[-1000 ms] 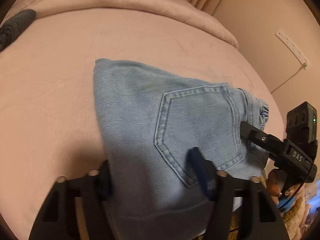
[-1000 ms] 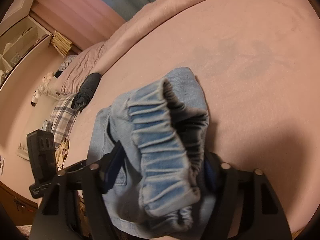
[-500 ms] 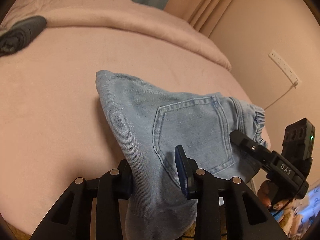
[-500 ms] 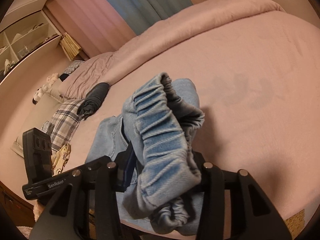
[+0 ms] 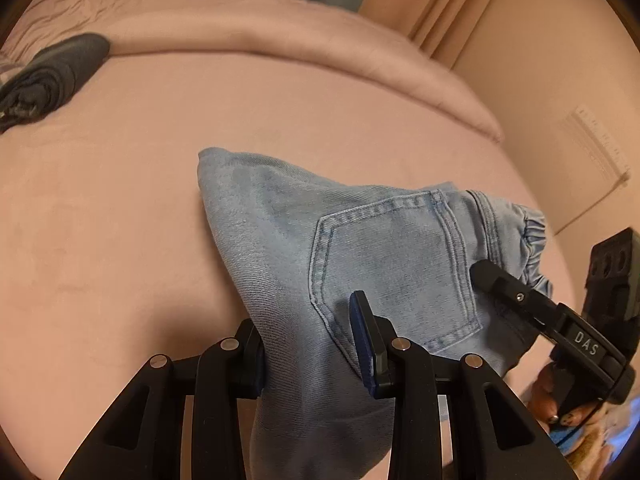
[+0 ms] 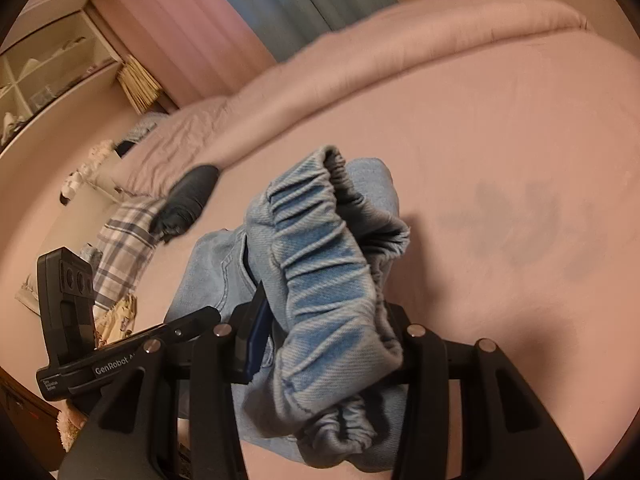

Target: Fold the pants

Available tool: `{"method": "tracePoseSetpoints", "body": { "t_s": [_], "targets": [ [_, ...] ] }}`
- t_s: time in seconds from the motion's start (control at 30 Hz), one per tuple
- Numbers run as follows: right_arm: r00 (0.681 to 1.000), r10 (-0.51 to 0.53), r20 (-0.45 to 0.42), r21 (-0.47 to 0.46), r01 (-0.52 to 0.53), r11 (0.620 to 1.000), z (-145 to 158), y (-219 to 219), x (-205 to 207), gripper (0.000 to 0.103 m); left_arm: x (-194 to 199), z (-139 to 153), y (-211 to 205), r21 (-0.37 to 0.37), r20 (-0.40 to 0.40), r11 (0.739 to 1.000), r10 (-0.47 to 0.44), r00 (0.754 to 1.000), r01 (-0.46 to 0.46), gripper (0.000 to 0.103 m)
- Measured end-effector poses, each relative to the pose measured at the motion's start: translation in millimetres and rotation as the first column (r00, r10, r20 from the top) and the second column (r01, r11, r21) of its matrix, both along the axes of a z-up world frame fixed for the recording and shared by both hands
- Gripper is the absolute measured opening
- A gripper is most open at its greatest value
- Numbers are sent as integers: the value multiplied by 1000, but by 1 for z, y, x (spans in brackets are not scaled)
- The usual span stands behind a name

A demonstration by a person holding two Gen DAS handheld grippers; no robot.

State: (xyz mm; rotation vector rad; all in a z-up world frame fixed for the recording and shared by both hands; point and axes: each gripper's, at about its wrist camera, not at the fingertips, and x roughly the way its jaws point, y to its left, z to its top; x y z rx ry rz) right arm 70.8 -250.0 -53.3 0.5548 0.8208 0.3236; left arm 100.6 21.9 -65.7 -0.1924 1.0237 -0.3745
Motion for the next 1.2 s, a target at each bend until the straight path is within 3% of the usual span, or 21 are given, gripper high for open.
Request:
{"method": "tracePoseSetpoints", "body": {
  "t_s": [0.17, 0.5, 0.6, 0.7, 0.8, 0.87, 0.93, 1.07, 1.2],
  "targets": [
    [998, -16, -61, -55, 12, 998, -26, 5, 5, 50, 5, -19, -1, 26, -35, 999, 22, 999, -21, 34],
    [990, -52, -133, -61, 44, 997, -36, -3, 7, 65, 6, -25, -26, 107, -30, 993, 61, 998, -58, 35],
    [988, -74, -136, -104, 60, 993, -30, -1, 1, 73, -7, -19, -22, 117, -16, 990, 76, 997, -73, 35],
    [986, -108, -129, -152, 88, 984, -19, -1, -7, 73, -25, -4, -18, 135, 29, 987, 88, 996, -91, 35],
    [985, -136, -108, -129, 122, 984, -1, -7, -17, 76, -39, 14, -17, 124, 76, 986, 99, 992, -107, 35],
    [987, -143, -75, -114, 134, 984, 13, -10, -25, 78, -51, 28, -14, 76, 115, 992, 93, 989, -102, 35],
    [988, -152, -35, -122, 146, 982, 30, -7, -34, 82, -62, 41, -12, 31, 147, 995, 85, 985, -90, 39],
    [987, -154, 51, -185, 161, 970, 58, 1, -53, 87, -86, 58, -13, 13, 212, 996, 81, 974, -85, 66],
    [987, -119, 111, -264, 145, 954, 74, 17, -67, 89, -97, 61, -17, 46, 229, 994, 91, 969, -104, 74]
  ]
}}
